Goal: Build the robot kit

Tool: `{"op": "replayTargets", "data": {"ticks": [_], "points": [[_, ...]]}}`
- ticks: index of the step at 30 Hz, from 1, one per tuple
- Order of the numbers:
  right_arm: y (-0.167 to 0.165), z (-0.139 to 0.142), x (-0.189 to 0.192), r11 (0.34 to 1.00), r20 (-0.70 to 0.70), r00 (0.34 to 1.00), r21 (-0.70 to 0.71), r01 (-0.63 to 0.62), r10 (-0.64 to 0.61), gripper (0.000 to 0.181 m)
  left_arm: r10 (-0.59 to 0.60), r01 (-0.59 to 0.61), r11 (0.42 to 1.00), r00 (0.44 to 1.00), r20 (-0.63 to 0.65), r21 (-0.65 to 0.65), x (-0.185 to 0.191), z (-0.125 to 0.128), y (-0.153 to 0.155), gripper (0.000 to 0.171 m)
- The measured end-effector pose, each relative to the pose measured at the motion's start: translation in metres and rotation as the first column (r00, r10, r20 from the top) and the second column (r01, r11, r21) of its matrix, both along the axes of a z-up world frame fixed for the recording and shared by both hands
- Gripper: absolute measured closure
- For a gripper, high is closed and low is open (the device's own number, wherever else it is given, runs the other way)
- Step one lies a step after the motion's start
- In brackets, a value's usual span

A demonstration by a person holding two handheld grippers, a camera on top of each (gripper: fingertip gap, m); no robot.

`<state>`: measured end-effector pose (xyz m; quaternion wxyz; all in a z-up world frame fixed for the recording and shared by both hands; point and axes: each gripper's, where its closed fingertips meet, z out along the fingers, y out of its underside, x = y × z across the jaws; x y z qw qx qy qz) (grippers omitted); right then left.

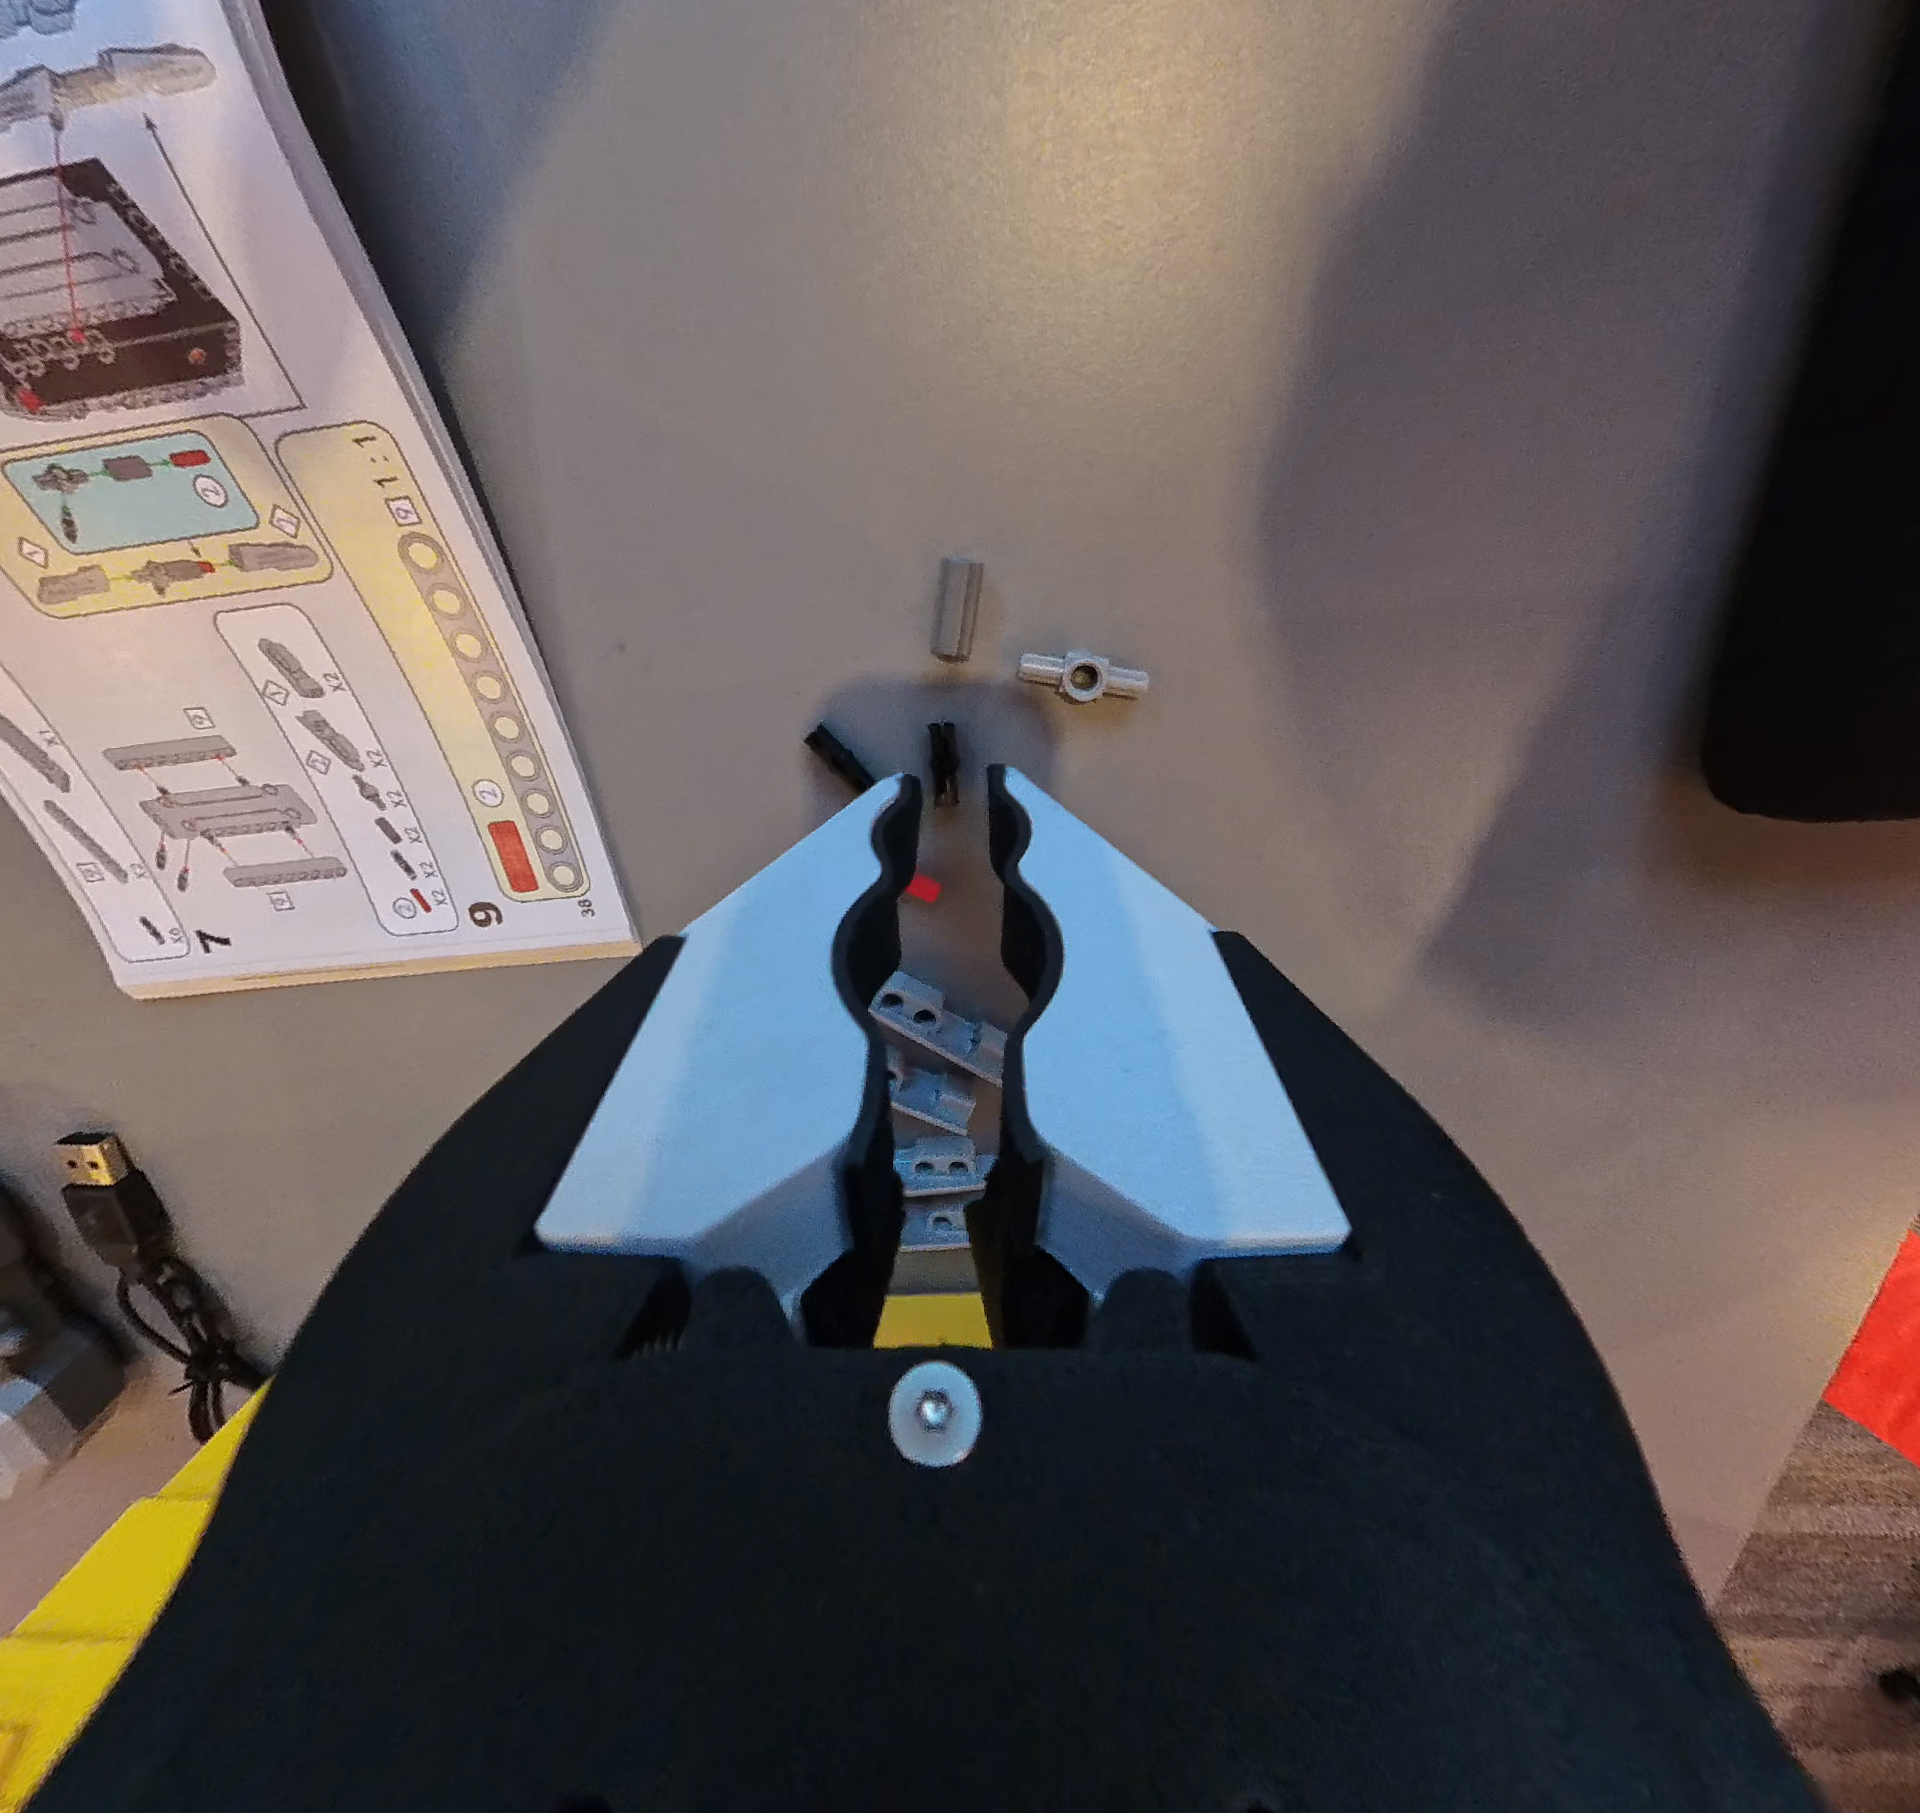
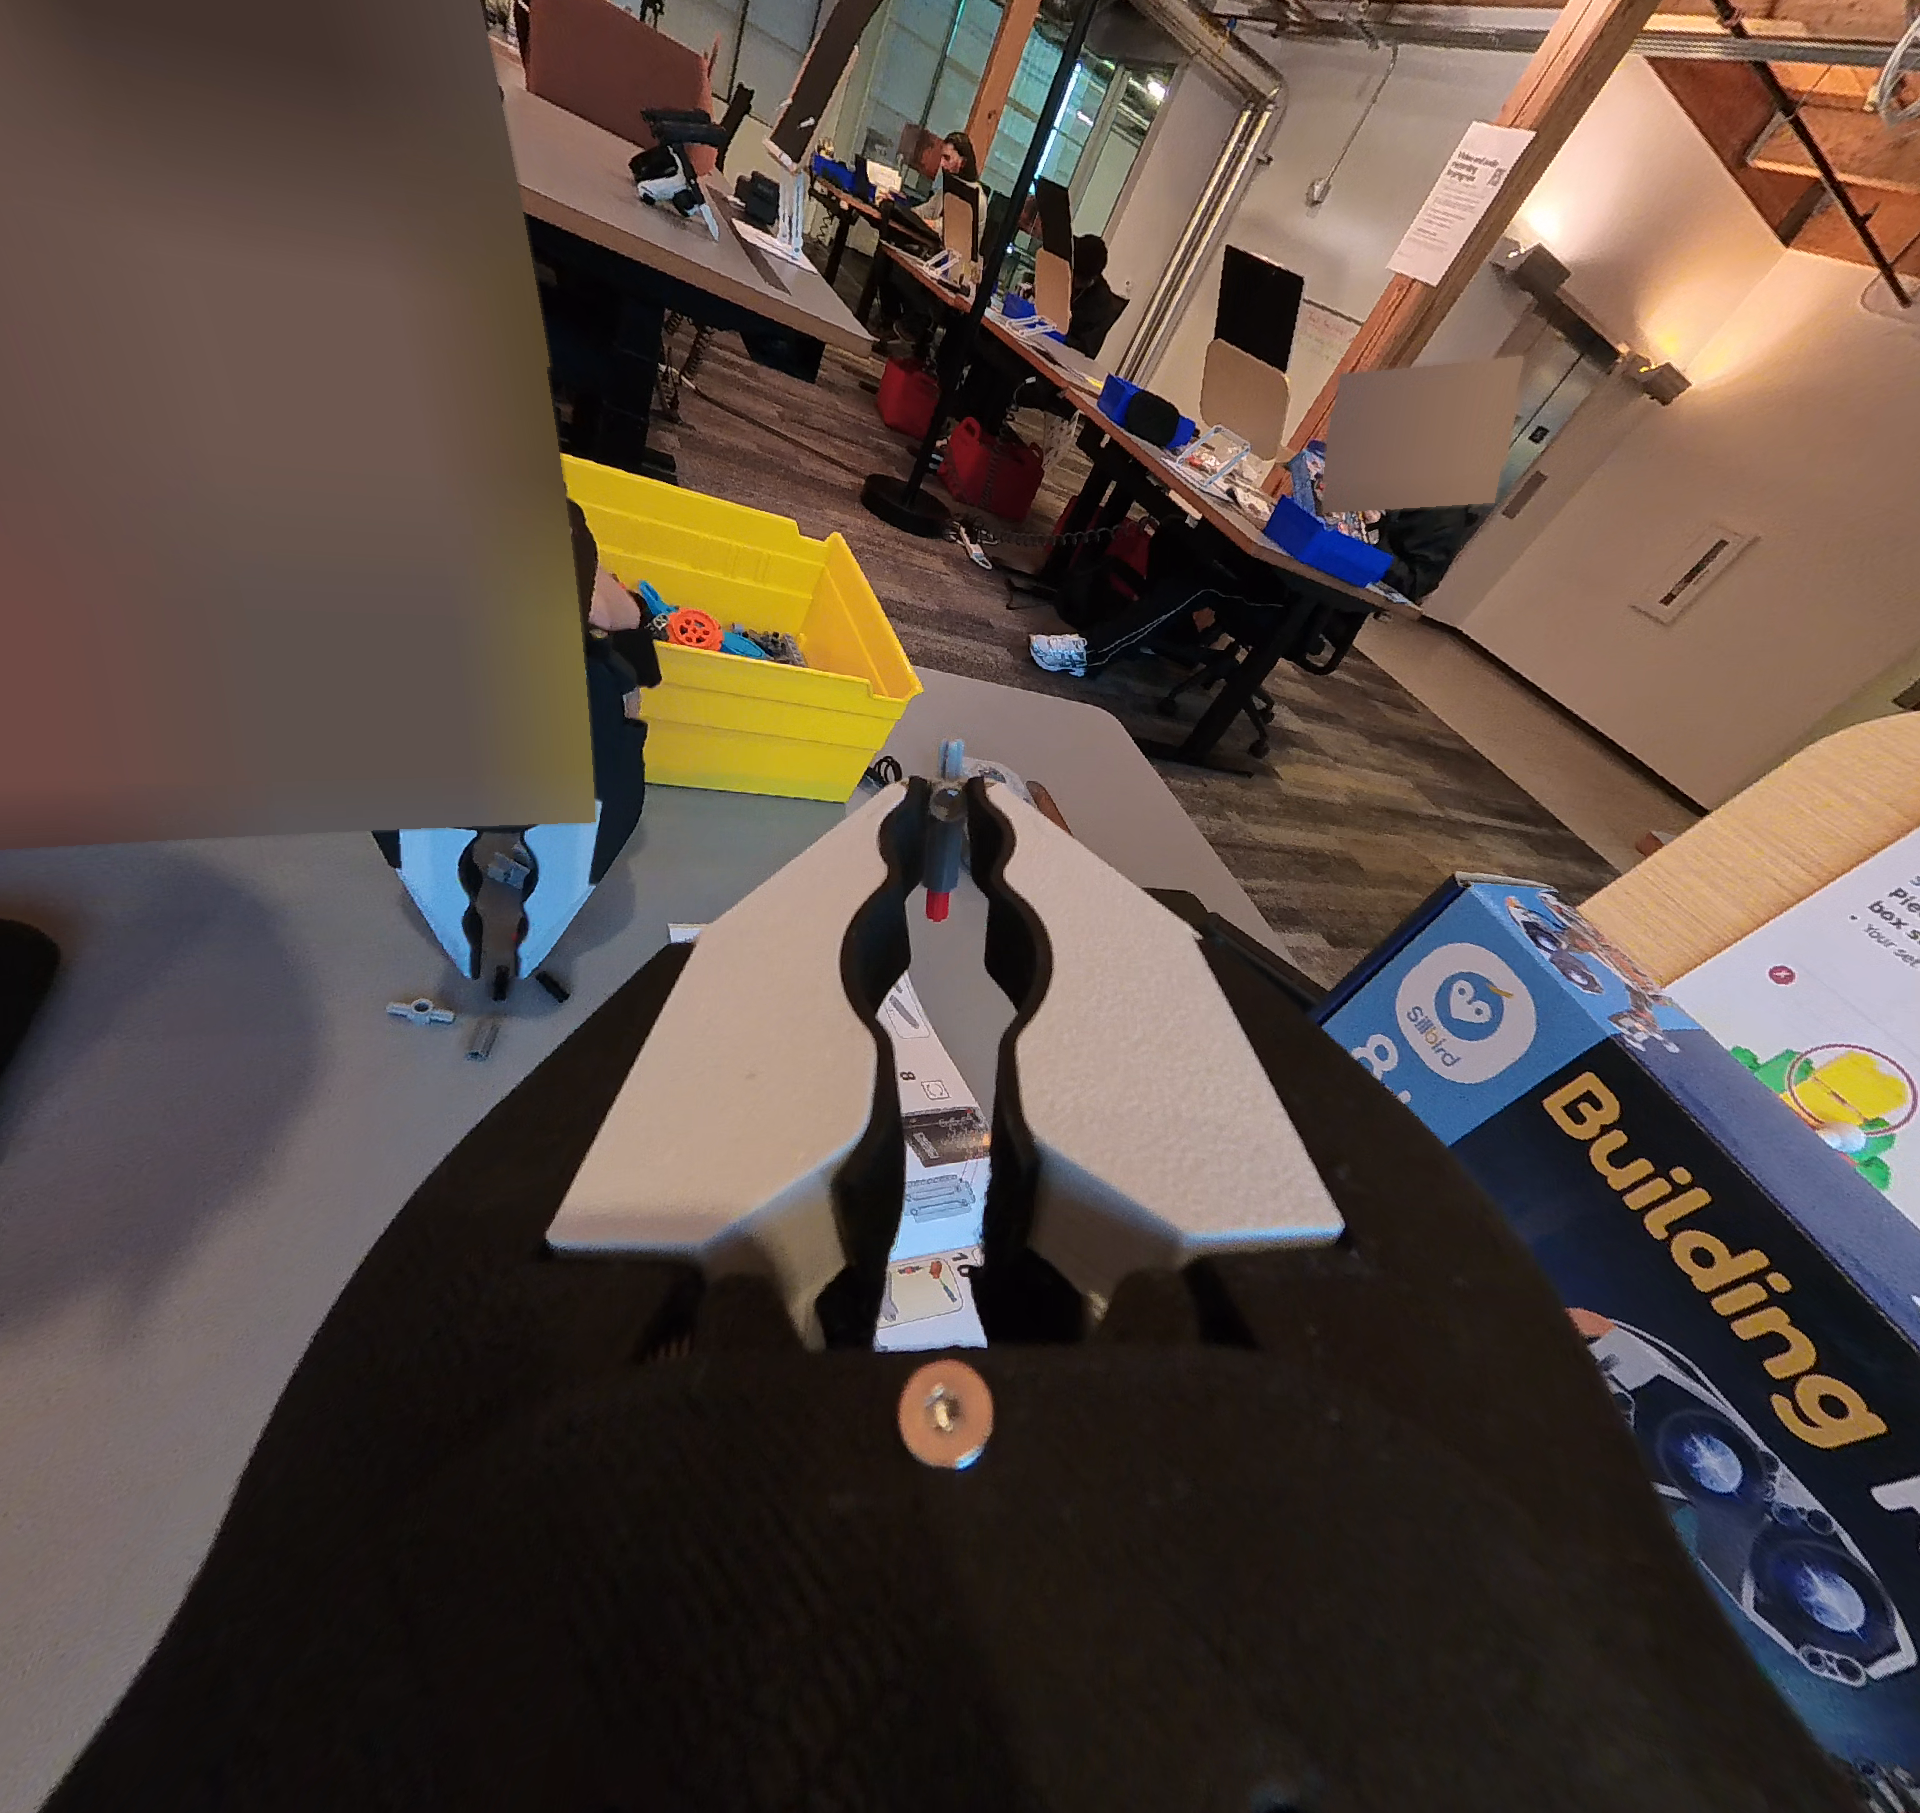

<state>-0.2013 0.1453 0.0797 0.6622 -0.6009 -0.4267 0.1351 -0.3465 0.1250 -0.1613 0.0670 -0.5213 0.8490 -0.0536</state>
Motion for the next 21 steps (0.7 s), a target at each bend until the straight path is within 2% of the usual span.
{"op": "replayTargets", "data": {"ticks": [21], "points": [[0.0031,-0.0085,-0.0018,1.0,0.019,1.0,-0.027,-0.004,0.004,0.175,0.075,-0.073,0.996,0.997,0.024,-0.049,-0.0001,-0.0041,0.0039,0.164]]}}
